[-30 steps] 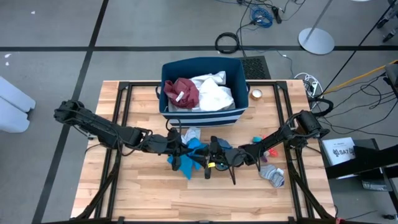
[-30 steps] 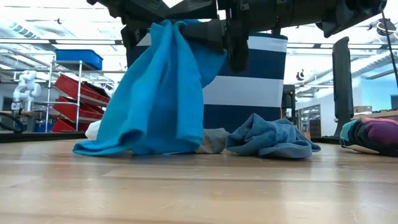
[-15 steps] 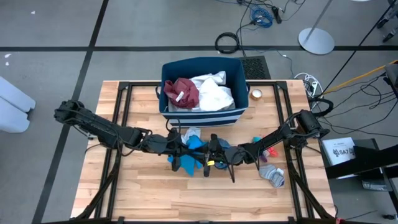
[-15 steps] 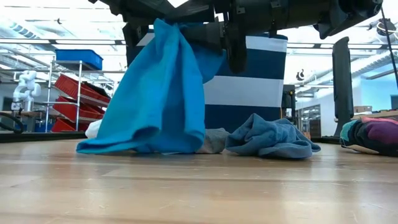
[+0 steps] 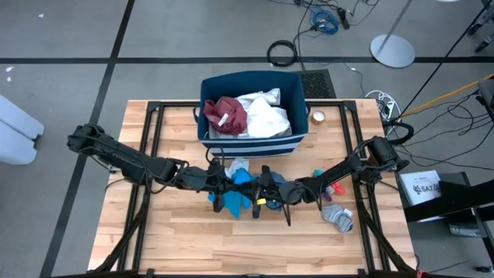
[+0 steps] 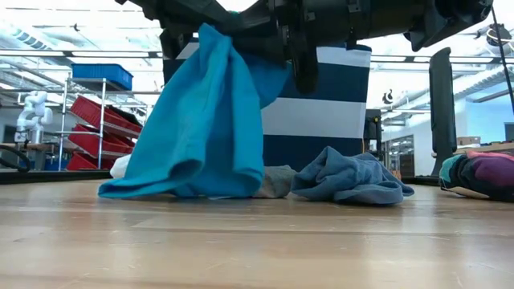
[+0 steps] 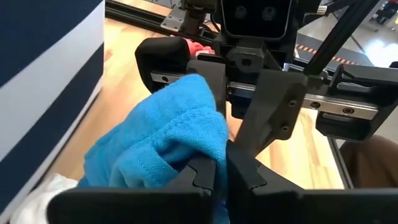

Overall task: Sort clothes
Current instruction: Put the blue shorts into the blue bin

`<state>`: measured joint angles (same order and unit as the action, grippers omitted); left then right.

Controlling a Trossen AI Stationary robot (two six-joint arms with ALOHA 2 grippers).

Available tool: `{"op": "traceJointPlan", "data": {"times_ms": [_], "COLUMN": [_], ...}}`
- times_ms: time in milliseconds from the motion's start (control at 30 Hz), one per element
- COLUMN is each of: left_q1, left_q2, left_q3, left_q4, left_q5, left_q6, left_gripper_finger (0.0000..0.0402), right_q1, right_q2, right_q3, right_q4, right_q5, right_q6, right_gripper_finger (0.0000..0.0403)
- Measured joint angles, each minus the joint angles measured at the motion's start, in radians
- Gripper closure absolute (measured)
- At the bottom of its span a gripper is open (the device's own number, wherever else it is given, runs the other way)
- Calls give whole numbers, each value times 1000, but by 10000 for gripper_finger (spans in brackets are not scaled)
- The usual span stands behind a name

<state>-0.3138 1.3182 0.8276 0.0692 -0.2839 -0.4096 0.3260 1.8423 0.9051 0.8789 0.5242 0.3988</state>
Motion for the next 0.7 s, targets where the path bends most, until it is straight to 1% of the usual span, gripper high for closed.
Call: {"op": "traceJointPlan", "data": {"times_ms": [67,133,333,433,533,700], "left_q1": [-1,-2,-2,2,4,6], "left_q2": [0,0,0,-4,-24,-85], "left_q3": [0,0,0,0,0,0], "left_q4": [0,-1,-4,-12,-46,-185], "left_q5": [-5,-5,-5,-5,-5,-5], "left_q6": [14,25,30,27,26,19], "left_gripper_finger": [369,354,293,270,260,258], "right_q1": [0,0,-1,-1,0,0], "right_q2": [0,0,0,0,0,0], "right_q3": [0,0,0,0,0,0], "right_q4": [-8,-17,-23,-26,-27,-30], "right_q5": [1,2,2,2,2,1], "right_q6": [0,0,0,0,0,0], "right_gripper_finger": [385,397,400,401,401,402]}}
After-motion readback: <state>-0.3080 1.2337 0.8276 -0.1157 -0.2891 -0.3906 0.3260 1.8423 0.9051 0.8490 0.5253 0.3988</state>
